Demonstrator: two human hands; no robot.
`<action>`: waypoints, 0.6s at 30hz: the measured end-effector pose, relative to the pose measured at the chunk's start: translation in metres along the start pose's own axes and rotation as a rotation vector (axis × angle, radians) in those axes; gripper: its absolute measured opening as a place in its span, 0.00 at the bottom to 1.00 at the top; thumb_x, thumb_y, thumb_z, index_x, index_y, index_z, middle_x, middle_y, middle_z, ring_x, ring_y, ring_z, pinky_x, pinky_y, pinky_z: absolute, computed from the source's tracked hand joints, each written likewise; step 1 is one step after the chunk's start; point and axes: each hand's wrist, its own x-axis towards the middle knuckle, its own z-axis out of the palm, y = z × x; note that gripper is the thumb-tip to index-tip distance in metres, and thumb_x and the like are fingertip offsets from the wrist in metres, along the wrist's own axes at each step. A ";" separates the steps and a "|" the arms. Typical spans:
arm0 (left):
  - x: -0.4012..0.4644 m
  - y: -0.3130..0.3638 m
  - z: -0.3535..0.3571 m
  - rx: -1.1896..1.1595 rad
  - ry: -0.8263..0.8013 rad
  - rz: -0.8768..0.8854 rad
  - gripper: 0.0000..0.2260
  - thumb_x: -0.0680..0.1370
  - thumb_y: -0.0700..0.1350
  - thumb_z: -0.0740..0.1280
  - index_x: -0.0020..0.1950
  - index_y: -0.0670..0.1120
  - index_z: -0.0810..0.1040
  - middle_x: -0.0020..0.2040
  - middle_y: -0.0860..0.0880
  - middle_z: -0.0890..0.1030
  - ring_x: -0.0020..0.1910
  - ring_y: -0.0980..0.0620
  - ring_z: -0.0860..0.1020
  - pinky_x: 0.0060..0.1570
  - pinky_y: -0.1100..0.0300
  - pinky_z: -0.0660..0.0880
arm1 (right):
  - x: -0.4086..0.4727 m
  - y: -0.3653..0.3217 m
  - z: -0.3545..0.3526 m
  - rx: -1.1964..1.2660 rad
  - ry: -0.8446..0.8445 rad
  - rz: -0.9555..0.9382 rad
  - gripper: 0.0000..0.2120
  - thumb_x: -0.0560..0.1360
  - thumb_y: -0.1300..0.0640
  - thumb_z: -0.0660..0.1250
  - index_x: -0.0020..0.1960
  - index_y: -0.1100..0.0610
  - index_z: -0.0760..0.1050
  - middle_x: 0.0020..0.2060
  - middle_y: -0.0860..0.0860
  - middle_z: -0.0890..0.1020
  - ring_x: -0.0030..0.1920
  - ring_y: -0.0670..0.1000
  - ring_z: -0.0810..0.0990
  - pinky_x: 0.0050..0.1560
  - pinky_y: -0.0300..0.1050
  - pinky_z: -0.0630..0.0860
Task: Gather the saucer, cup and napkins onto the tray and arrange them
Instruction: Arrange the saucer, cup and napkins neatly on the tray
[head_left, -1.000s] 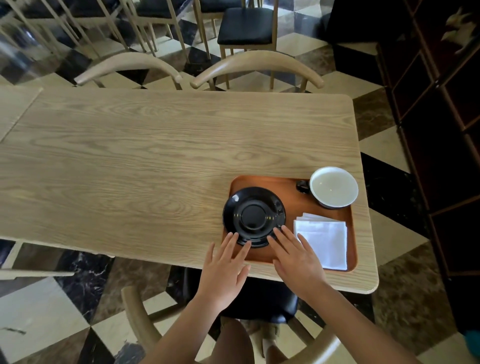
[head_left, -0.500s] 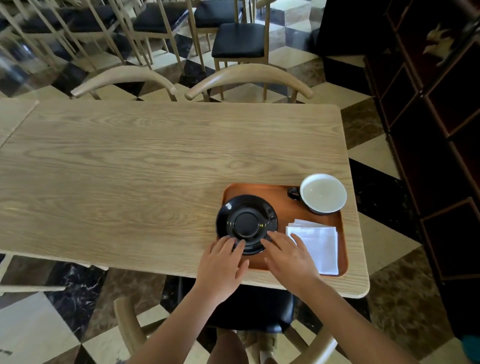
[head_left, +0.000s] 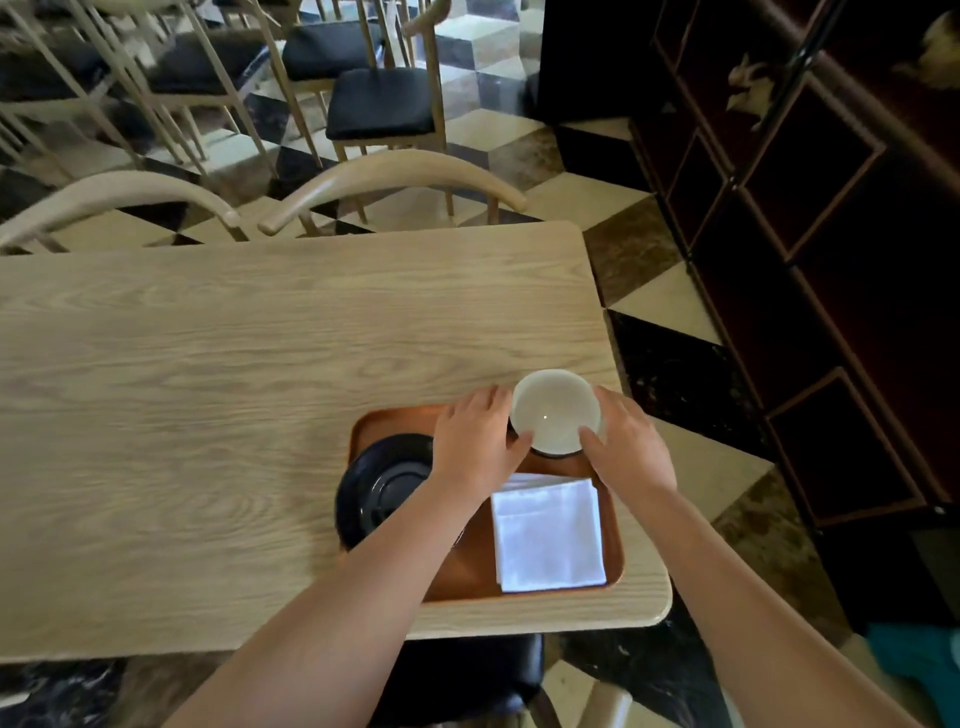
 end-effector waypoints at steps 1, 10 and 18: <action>0.001 0.000 0.003 -0.014 -0.007 0.000 0.20 0.73 0.54 0.64 0.62 0.47 0.70 0.54 0.47 0.80 0.52 0.45 0.77 0.48 0.53 0.71 | 0.001 0.000 0.001 0.025 0.000 0.006 0.25 0.74 0.58 0.65 0.70 0.56 0.62 0.66 0.56 0.72 0.60 0.59 0.73 0.53 0.51 0.74; 0.004 -0.002 0.010 -0.523 -0.035 -0.191 0.21 0.70 0.42 0.71 0.62 0.46 0.74 0.57 0.46 0.81 0.58 0.47 0.76 0.59 0.49 0.73 | 0.001 0.003 0.002 0.217 -0.020 0.038 0.24 0.75 0.61 0.63 0.70 0.54 0.64 0.62 0.56 0.76 0.57 0.57 0.77 0.56 0.53 0.77; -0.014 -0.017 0.001 -0.653 -0.055 -0.243 0.17 0.73 0.40 0.70 0.61 0.47 0.76 0.58 0.49 0.81 0.58 0.56 0.77 0.56 0.64 0.71 | -0.001 -0.001 0.009 0.301 -0.034 0.019 0.23 0.74 0.65 0.60 0.68 0.51 0.68 0.59 0.53 0.78 0.52 0.53 0.78 0.51 0.45 0.75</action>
